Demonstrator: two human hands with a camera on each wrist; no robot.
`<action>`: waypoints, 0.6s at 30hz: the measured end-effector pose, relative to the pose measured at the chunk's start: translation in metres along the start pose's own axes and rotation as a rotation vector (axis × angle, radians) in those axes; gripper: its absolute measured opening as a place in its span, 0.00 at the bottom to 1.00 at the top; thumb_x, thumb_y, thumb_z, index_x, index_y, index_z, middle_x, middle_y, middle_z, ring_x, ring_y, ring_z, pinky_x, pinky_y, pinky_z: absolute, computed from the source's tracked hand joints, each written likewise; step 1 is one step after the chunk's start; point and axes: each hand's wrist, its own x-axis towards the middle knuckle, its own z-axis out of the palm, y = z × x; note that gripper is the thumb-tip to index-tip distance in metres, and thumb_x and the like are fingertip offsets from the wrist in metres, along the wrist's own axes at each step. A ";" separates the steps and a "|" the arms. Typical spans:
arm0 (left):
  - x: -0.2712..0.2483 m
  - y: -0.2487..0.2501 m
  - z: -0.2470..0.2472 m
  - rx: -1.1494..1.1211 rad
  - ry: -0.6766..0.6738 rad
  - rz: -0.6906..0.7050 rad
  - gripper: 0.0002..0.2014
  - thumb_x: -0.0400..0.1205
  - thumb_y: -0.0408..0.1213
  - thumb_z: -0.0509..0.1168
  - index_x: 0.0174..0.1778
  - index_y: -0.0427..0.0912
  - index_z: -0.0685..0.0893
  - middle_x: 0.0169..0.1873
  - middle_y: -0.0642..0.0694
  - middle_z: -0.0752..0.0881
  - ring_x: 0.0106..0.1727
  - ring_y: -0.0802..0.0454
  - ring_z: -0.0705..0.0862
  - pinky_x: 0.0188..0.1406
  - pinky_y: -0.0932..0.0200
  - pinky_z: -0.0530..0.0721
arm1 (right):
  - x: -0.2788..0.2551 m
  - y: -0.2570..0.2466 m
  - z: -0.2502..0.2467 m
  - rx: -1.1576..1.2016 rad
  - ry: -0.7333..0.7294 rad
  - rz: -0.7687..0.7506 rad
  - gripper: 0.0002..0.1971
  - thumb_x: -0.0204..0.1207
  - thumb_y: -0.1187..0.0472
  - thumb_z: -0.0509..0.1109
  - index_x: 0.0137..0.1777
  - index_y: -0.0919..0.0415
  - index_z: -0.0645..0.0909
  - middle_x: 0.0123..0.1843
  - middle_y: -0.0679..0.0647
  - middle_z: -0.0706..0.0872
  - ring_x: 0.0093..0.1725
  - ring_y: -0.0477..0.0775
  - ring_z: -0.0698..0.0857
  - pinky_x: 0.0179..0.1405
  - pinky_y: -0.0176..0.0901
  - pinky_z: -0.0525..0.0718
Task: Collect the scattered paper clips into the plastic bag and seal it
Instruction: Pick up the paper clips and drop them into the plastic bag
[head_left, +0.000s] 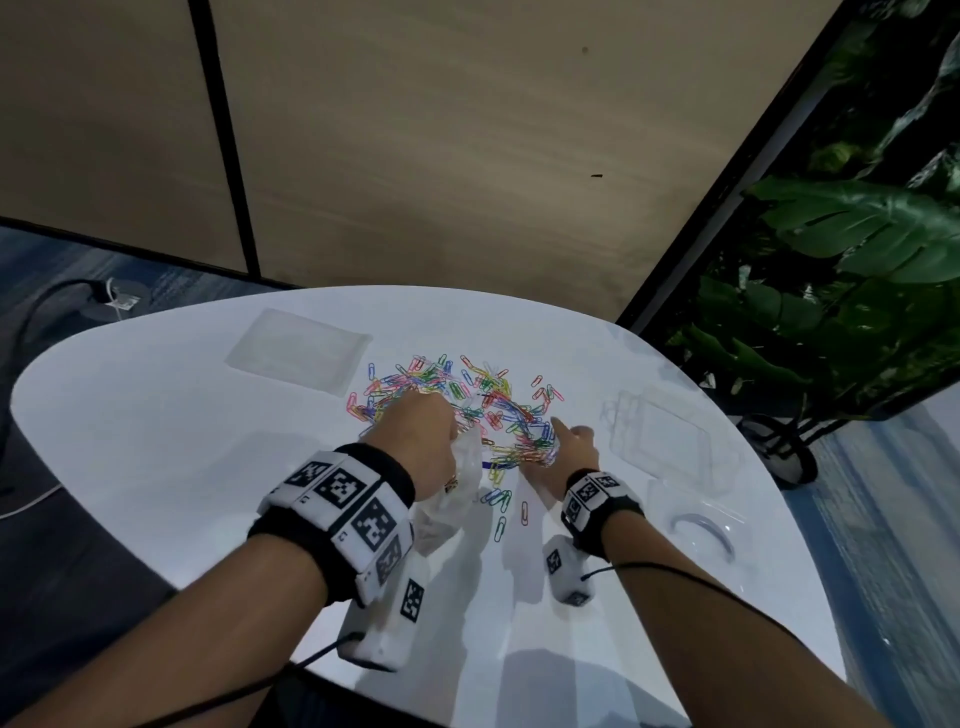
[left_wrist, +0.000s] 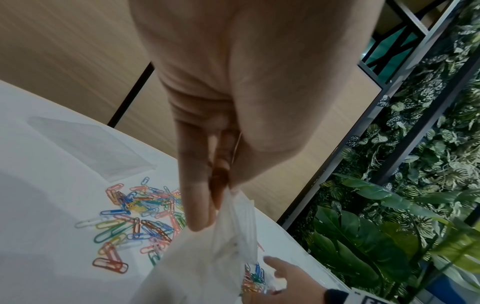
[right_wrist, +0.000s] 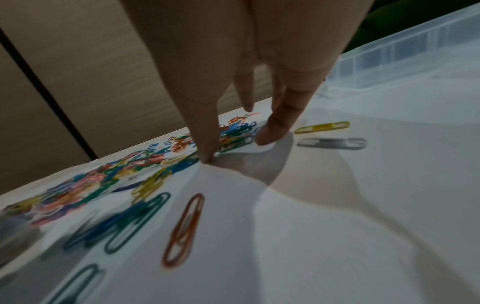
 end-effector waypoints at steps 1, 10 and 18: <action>0.000 0.000 0.000 0.001 0.000 0.002 0.20 0.76 0.20 0.59 0.19 0.41 0.69 0.22 0.44 0.72 0.42 0.38 0.92 0.37 0.50 0.87 | 0.004 -0.001 0.002 -0.081 -0.021 -0.045 0.39 0.73 0.41 0.68 0.83 0.45 0.59 0.83 0.59 0.58 0.77 0.68 0.66 0.74 0.54 0.72; 0.001 -0.002 -0.002 -0.011 -0.009 -0.031 0.22 0.73 0.18 0.56 0.17 0.45 0.62 0.18 0.46 0.65 0.32 0.44 0.83 0.35 0.54 0.81 | -0.004 -0.016 0.021 -0.366 0.063 -0.425 0.13 0.80 0.69 0.63 0.61 0.63 0.83 0.57 0.60 0.85 0.56 0.60 0.84 0.55 0.45 0.82; 0.003 -0.004 -0.004 -0.030 -0.032 -0.077 0.20 0.72 0.18 0.56 0.18 0.44 0.65 0.22 0.42 0.72 0.31 0.44 0.82 0.31 0.53 0.82 | 0.005 0.001 -0.011 0.506 -0.075 0.047 0.04 0.70 0.57 0.81 0.38 0.56 0.92 0.45 0.57 0.94 0.44 0.52 0.91 0.55 0.41 0.87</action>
